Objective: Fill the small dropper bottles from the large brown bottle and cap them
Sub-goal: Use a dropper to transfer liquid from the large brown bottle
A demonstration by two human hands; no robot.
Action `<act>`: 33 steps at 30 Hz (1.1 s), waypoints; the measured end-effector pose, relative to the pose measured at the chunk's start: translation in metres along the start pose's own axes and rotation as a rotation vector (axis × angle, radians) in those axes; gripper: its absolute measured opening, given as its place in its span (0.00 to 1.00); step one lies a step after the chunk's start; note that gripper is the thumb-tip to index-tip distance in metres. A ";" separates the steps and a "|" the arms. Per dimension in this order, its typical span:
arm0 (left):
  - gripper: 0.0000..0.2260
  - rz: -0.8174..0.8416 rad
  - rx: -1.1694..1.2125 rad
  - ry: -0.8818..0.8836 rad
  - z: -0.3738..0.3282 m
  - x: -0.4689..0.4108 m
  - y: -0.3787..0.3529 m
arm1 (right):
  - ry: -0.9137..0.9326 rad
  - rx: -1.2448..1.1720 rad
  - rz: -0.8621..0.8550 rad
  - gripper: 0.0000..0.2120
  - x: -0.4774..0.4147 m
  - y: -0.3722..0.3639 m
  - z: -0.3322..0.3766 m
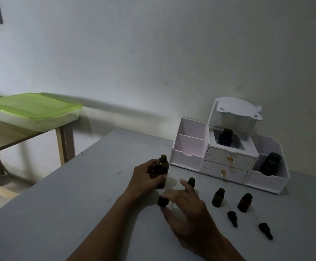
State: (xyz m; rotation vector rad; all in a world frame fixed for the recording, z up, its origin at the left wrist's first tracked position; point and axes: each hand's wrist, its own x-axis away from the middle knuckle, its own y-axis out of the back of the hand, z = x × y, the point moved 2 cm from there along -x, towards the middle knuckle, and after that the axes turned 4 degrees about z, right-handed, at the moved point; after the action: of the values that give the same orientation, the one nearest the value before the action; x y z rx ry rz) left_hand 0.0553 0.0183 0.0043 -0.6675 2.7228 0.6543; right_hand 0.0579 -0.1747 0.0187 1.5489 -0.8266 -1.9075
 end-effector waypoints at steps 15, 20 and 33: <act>0.15 -0.025 0.072 -0.060 -0.001 -0.003 0.003 | -0.408 -0.577 -0.508 0.07 -0.120 0.065 -0.041; 0.15 -0.027 0.066 -0.070 -0.001 -0.005 0.004 | -0.454 -0.633 -0.517 0.06 -0.125 0.059 -0.051; 0.16 -0.027 0.058 -0.059 -0.002 -0.009 0.005 | -0.496 -0.507 -0.418 0.06 -0.128 0.048 -0.055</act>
State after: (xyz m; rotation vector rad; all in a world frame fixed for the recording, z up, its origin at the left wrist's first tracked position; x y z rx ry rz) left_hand 0.0600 0.0250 0.0109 -0.6595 2.6635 0.5770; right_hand 0.1381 -0.1197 0.1292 0.9978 -0.1568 -2.6064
